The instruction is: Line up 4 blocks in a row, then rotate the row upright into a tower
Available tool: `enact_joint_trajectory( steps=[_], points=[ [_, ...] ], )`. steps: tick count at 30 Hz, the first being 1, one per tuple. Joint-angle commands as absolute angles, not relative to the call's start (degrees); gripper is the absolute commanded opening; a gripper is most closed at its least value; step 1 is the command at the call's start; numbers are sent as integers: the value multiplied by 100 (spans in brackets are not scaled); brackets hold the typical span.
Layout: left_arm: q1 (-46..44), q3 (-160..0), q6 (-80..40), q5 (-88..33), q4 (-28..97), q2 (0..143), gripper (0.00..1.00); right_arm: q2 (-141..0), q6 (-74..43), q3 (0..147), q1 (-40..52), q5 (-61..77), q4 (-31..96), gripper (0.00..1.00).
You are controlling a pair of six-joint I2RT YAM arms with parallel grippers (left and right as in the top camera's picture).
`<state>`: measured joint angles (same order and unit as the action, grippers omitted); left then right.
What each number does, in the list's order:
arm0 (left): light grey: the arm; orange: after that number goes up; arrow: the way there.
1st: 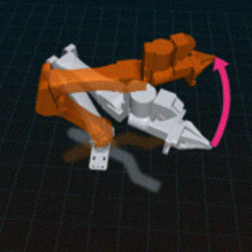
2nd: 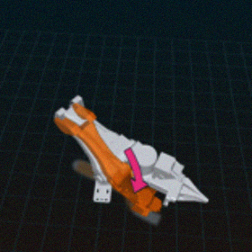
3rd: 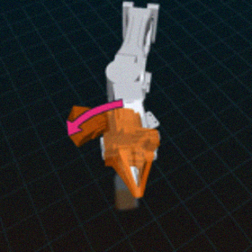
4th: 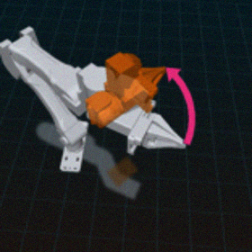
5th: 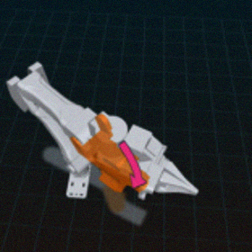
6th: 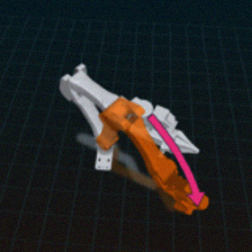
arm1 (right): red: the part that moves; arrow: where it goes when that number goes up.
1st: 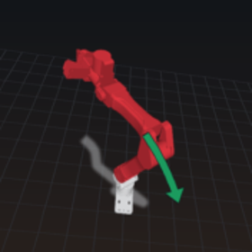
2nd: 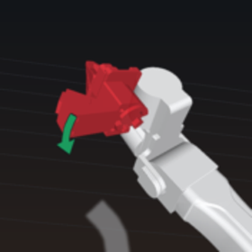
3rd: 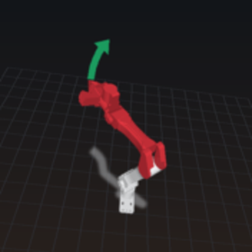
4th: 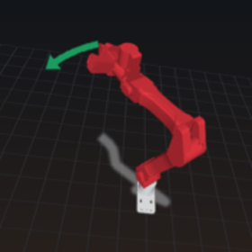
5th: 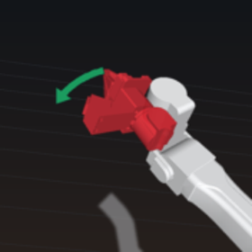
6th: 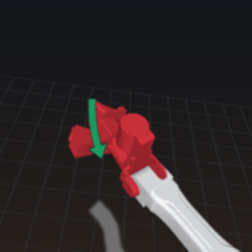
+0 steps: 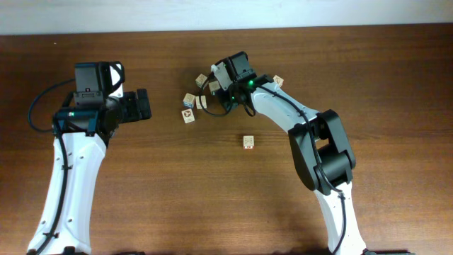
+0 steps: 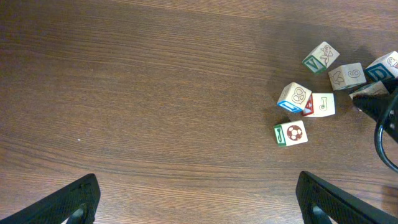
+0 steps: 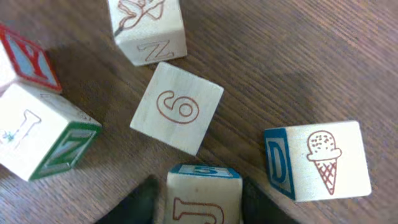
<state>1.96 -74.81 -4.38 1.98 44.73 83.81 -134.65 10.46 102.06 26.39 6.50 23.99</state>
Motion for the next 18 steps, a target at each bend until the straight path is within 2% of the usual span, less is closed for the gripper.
enact_joint_trajectory(
  steps=[1,4,7,9,11,13,16,18],
  points=[
    [204,-7575,-515,239,4464,8357,99,-13524,604,10302,2657,515,2421,34],
    [204,-7575,-515,239,4464,8357,99,-12849,-71,10619,2657,552,3310,24],
    [204,-7575,-515,239,4464,8357,99,-11974,-834,10619,2661,585,4348,23],
    [204,-7575,-515,239,4466,8357,99,-11362,-1653,10619,2674,580,5684,16],
    [204,-7575,-515,239,4464,8357,99,-11439,-2123,10503,2814,580,6158,16],
    [204,-7575,-515,239,4464,8357,99,-11491,-2447,9977,3114,550,5942,16],
    [204,-7575,-515,239,4464,8357,99,-11491,-3457,8547,3404,401,4742,17],
    [204,-7575,-515,239,4464,8357,99,-11491,-3483,8007,3411,403,4099,17]
  ],
)
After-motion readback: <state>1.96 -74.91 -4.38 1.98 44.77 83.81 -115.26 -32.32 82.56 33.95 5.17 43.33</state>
